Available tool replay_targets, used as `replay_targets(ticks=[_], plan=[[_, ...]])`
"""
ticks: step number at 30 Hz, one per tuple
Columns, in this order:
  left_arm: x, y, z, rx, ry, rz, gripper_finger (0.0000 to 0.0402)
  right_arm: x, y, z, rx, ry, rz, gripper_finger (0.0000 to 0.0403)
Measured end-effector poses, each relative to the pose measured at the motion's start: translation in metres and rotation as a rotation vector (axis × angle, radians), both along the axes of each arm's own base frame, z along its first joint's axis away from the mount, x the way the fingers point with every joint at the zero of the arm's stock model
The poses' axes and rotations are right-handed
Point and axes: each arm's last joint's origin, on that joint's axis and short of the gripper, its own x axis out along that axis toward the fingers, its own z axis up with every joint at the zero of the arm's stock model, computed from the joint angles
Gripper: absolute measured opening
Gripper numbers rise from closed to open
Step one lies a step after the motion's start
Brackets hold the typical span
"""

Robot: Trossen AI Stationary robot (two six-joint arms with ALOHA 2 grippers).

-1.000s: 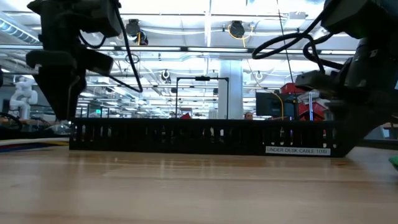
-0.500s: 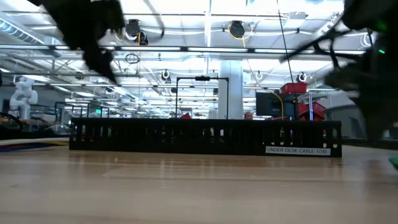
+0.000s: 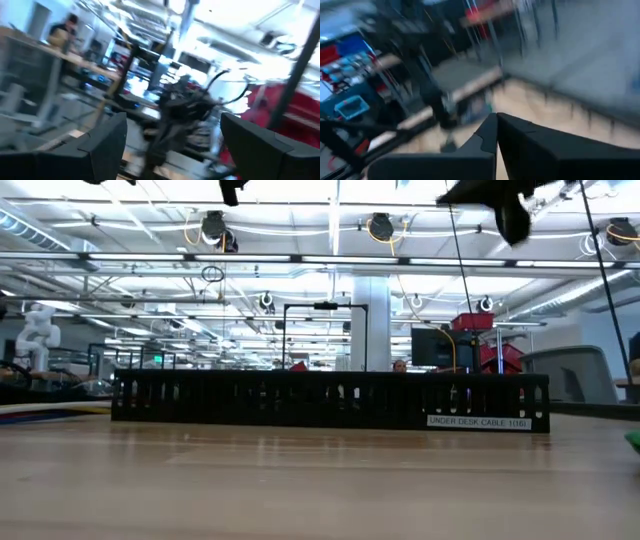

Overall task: Ziptie cables
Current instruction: Return to Home Position

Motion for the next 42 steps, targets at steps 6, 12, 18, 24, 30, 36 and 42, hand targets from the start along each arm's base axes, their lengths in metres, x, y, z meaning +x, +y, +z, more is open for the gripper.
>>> replay_targets(ticks=[6, 12, 18, 24, 30, 36, 42], plan=[[-0.017, 0.013, 0.003, 0.007, 0.074, 0.207, 0.0302, -0.024, -0.011, 0.040, -0.245, -0.197, 0.002, 0.0000], [-0.020, 0.016, 0.000, 0.009, 0.119, 0.264, 0.0302, -0.054, -0.016, 0.060, -0.228, -0.367, 0.018, 0.0000], [-0.019, 0.033, 0.009, 0.296, 0.170, 0.348, 0.0302, -0.055, -0.014, 0.054, -0.256, -0.304, 0.140, 0.0000], [-0.021, 0.044, -0.015, 0.319, 0.336, 0.258, 0.0302, -0.043, -0.011, 0.030, -0.190, -0.097, 0.179, 0.0000], [-0.029, 0.038, -0.061, 0.199, 0.296, 0.205, 0.0301, -0.042, -0.009, 0.029, -0.134, -0.117, 0.202, 0.0000], [-0.055, 0.025, -0.087, 0.139, 0.156, 0.343, 0.0301, -0.045, -0.007, 0.028, -0.133, -0.105, 0.226, 0.0000], [-0.070, 0.009, -0.105, 0.135, 0.312, 0.361, 0.0301, -0.045, -0.007, 0.023, -0.146, -0.045, 0.231, 0.0000]])
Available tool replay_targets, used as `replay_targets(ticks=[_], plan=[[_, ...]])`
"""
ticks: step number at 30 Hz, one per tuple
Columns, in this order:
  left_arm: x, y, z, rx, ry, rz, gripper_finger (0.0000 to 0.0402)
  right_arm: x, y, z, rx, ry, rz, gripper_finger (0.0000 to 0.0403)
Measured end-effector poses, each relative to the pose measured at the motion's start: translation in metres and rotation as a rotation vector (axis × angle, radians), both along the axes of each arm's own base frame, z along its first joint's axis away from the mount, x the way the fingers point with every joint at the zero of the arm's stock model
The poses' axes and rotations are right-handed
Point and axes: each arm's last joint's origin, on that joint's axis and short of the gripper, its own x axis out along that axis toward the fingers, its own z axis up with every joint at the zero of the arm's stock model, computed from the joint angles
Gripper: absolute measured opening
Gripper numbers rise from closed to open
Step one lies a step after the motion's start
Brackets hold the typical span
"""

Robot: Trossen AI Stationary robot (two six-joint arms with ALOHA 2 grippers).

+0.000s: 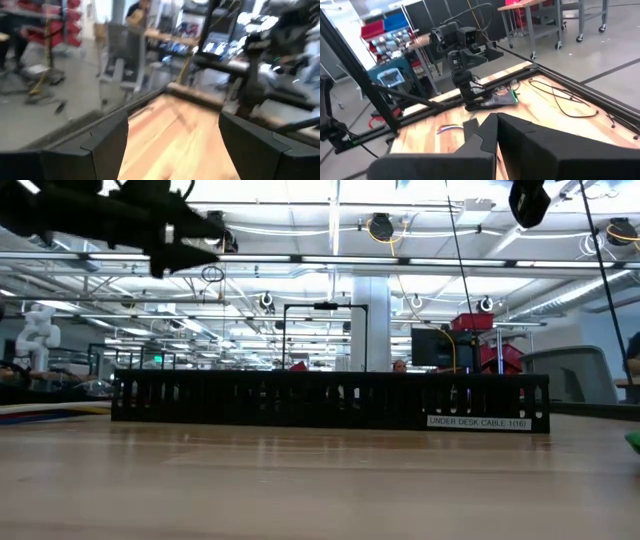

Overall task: Ziptie cables
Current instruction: Return to Home Position

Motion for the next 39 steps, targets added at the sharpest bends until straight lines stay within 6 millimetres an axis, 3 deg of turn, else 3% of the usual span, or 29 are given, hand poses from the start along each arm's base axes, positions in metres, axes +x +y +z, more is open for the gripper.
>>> replay_targets(ticks=[9, 19, 24, 28, 31, 37, 39], plan=[[-0.016, -0.024, -0.048, -0.034, 0.027, 0.046, 0.0301, 0.000, 0.000, 0.002, -0.011, -0.018, -0.001, 0.0000], [-0.023, -0.036, -0.065, 0.013, -0.009, -0.266, 0.0301, -0.004, -0.001, 0.005, -0.006, -0.039, -0.002, 0.0000], [-0.027, -0.032, -0.082, -0.003, 0.158, -0.250, 0.0296, -0.006, -0.002, 0.005, -0.078, -0.027, 0.003, 0.0000], [-0.029, -0.031, -0.078, -0.032, 0.110, -0.260, 0.0283, -0.012, -0.003, 0.000, -0.123, 0.034, 0.009, 0.0000], [-0.030, -0.030, -0.073, -0.010, 0.065, -0.252, 0.0273, -0.014, -0.003, -0.017, -0.100, 0.006, 0.008, 0.0000], [-0.033, -0.028, -0.070, -0.007, 0.038, -0.197, 0.0261, -0.019, -0.001, -0.088, -0.017, -0.127, 0.028, 0.0000], [-0.033, -0.027, -0.070, -0.006, 0.031, -0.187, 0.0260, -0.024, -0.002, -0.099, -0.005, -0.226, 0.031, 0.0000]])
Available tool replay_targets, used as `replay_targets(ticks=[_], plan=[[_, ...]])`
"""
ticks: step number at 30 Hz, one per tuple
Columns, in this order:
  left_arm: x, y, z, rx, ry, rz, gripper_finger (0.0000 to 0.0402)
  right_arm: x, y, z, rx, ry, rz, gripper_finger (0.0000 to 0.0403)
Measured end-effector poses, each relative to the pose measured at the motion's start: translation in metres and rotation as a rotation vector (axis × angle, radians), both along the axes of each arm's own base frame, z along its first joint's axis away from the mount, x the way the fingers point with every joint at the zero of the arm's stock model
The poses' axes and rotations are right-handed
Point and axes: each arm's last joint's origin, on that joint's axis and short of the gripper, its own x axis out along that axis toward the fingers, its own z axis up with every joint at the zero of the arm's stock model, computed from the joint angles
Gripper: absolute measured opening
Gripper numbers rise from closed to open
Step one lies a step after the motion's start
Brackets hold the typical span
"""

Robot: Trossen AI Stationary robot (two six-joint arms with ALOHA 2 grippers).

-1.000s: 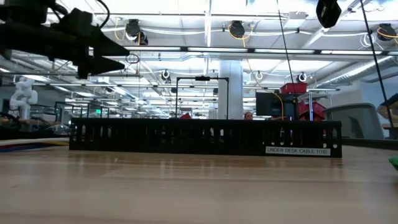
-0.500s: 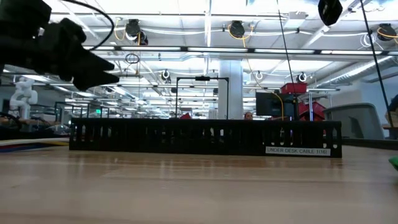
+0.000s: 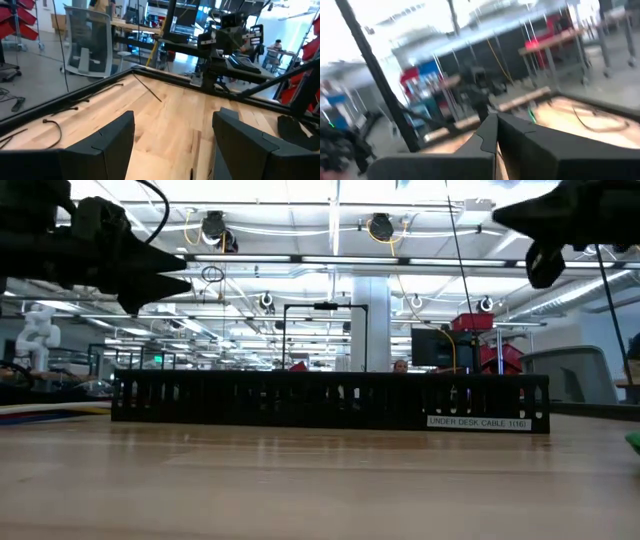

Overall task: Ziptie cables
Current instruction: Return to Home Position

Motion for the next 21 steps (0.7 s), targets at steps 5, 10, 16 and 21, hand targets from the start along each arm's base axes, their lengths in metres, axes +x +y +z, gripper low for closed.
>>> replay_targets(ticks=[5, 10, 16, 21], plan=[[0.000, 0.001, 0.000, 0.002, 0.000, 0.033, 0.0260, -0.008, -0.002, -0.025, -0.029, -0.092, 0.011, 0.0000], [0.000, 0.001, -0.002, 0.010, 0.027, 0.036, 0.0260, -0.008, -0.003, -0.027, -0.137, -0.047, -0.014, 0.0000], [-0.001, 0.000, -0.011, 0.018, 0.124, 0.005, 0.0260, -0.007, -0.005, -0.057, -0.275, 0.265, -0.018, 0.0000], [-0.004, 0.001, -0.026, -0.001, 0.270, 0.034, 0.0260, -0.005, -0.009, -0.062, -0.341, 0.335, -0.041, 0.0000]])
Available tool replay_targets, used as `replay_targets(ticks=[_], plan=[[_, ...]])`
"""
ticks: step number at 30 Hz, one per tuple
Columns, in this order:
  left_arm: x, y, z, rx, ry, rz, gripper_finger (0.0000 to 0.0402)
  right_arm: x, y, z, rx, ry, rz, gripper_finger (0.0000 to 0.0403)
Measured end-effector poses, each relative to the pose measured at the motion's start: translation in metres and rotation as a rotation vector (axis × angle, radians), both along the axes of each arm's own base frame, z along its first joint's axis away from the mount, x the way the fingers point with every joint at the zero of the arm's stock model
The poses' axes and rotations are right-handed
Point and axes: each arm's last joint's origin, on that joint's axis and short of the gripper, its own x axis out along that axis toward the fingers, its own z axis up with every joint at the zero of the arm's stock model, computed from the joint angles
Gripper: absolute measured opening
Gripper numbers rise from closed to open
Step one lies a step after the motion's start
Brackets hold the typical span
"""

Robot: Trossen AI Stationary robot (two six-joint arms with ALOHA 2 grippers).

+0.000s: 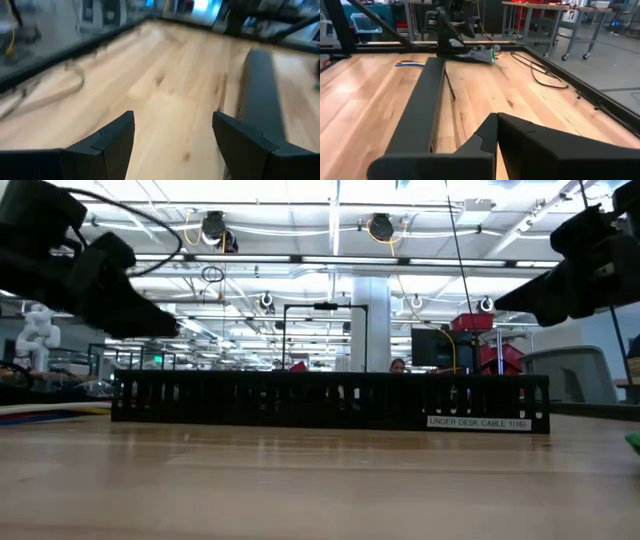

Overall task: Ziptie cables
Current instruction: Return to Home Position

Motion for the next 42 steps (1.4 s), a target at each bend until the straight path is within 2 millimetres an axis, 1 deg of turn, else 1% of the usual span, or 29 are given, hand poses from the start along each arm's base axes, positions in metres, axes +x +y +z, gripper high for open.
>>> replay_targets(ticks=[1, 8, 33, 38, 42], plan=[[-0.001, 0.000, -0.003, -0.017, 0.026, 0.010, 0.0260, 0.000, -0.001, -0.001, -0.009, 0.007, -0.004, 0.0000], [0.000, 0.000, -0.003, -0.045, 0.023, 0.006, 0.0260, 0.001, -0.002, -0.001, -0.062, 0.027, -0.011, 0.0000], [-0.001, 0.000, -0.001, -0.053, 0.001, 0.001, 0.0260, 0.001, -0.003, 0.000, -0.059, 0.013, -0.016, 0.0000], [-0.004, 0.005, 0.004, -0.050, -0.060, 0.046, 0.0260, 0.000, -0.015, 0.001, -0.053, 0.001, -0.114, 0.0000], [-0.008, 0.009, 0.010, -0.044, -0.126, 0.083, 0.0260, -0.004, -0.032, 0.005, -0.052, -0.034, -0.275, 0.0000]])
